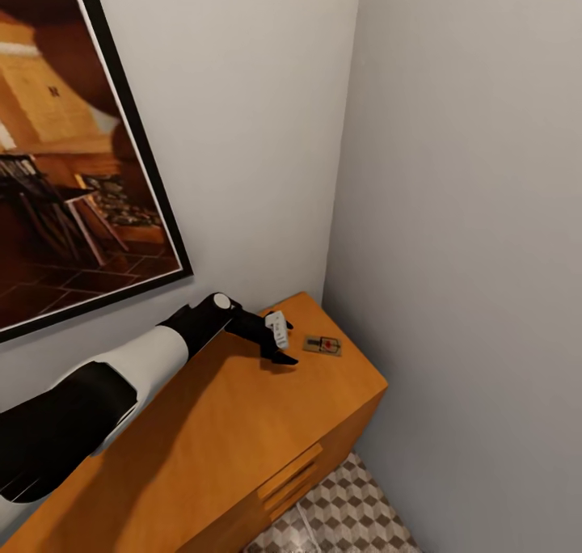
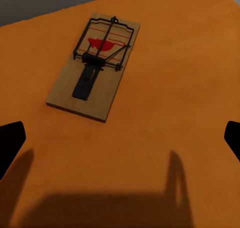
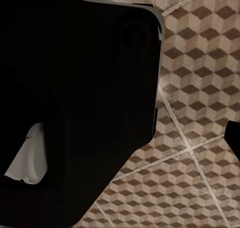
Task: Take the four mousetraps from the cabinet in the bathroom and place them on the bathroom floor. Make sure all four end up on the same floor surface, and ensure that at least two of them are either under or directly next to the same bathroom sink.
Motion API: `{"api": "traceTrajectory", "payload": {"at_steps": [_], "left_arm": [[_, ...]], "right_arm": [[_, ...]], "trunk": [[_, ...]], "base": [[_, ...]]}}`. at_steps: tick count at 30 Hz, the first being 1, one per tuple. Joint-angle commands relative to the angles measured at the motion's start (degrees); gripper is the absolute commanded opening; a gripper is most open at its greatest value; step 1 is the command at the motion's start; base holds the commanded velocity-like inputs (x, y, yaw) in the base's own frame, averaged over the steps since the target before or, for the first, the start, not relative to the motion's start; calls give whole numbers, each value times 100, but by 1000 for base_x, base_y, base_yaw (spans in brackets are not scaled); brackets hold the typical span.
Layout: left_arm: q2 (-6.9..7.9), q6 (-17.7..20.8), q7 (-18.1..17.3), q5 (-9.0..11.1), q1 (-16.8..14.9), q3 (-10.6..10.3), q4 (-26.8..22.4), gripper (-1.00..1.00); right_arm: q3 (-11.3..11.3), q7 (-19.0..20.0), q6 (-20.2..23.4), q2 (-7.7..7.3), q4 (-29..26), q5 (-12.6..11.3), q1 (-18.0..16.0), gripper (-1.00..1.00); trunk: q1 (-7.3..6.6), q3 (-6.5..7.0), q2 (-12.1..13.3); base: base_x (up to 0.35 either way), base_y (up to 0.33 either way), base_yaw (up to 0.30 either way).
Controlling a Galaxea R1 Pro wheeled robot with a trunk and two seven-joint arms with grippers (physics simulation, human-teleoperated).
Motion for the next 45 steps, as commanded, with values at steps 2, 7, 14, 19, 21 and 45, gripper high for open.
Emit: {"api": "traceTrajectory", "payload": {"at_steps": [2, 7, 14, 19, 21, 45], "left_arm": [[7, -55, -7, -28, -8, 9, 4, 100], [107, -52, -13, -29, -19, 23, -11, 100], [186, -46, 4, -29, -23, 36, -8, 100], [182, -52, 6, -24, -23, 219, -5, 100], [178, -53, -4, -22, -24, 384, -5, 100], [92, -55, -38, -20, -24, 671, -246, 100]], "right_arm": [[-50, 24, -19, -2, 4, 39, -3, 100], [-50, 24, -19, -2, 4, 38, -3, 100], [-50, 24, -19, -2, 4, 38, -3, 100], [-50, 24, -19, -2, 4, 38, -3, 100], [-49, 24, -19, -2, 4, 38, -3, 100], [-50, 24, -19, -2, 4, 38, -3, 100]], "trunk": [[3, -26, -11], [3, -66, -11], [3, -123, -11], [3, -163, -11], [3, -179, -11], [3, -370, -11]], "base": [[0, 0, 0], [0, 0, 0], [0, 0, 0], [0, 0, 0], [0, 0, 0], [0, 0, 0]]}}
